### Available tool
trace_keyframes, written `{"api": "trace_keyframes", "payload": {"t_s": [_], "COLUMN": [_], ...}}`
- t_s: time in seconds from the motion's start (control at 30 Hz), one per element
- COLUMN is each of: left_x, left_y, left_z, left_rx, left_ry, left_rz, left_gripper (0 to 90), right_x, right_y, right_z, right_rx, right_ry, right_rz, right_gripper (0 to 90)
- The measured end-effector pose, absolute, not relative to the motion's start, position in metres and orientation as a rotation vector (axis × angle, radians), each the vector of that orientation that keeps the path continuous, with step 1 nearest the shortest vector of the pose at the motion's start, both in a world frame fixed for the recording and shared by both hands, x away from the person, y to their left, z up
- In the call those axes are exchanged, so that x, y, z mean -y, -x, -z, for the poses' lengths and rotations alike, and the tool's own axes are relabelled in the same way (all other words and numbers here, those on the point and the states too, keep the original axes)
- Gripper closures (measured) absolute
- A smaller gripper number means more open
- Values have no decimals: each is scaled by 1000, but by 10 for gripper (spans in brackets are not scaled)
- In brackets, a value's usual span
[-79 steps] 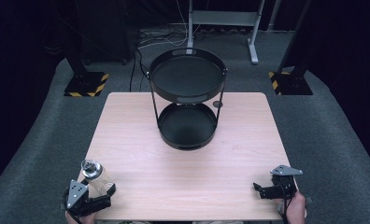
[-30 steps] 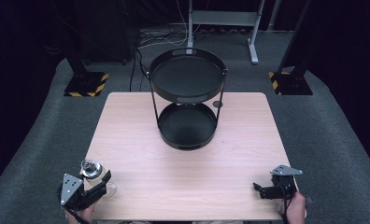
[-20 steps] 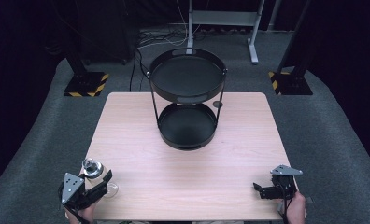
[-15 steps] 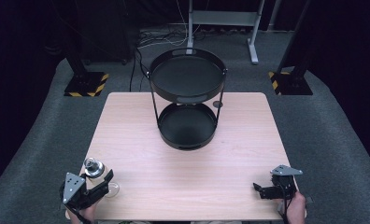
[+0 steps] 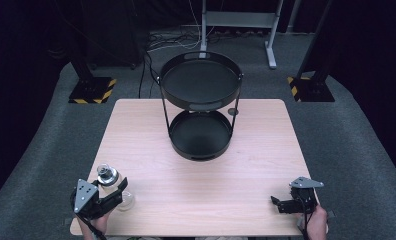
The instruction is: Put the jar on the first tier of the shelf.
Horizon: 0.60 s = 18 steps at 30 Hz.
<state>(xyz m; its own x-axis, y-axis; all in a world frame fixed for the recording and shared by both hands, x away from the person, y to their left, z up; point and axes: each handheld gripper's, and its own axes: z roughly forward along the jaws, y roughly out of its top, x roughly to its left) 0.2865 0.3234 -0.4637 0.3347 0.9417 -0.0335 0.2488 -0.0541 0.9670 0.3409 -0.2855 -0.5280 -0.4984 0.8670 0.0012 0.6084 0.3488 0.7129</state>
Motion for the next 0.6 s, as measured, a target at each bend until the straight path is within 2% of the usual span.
{"api": "trace_keyframes", "payload": {"t_s": [0.6], "left_x": [-310], "left_y": [-297], "left_z": [456], "left_rx": [-1073], "left_ry": [-1560], "left_rz": [-818], "left_gripper": [310], "right_x": [285], "right_y": [-341], "right_z": [528], "right_rx": [-2242], "right_ry": [-1288], "right_rz": [-939], "right_gripper": [0]}}
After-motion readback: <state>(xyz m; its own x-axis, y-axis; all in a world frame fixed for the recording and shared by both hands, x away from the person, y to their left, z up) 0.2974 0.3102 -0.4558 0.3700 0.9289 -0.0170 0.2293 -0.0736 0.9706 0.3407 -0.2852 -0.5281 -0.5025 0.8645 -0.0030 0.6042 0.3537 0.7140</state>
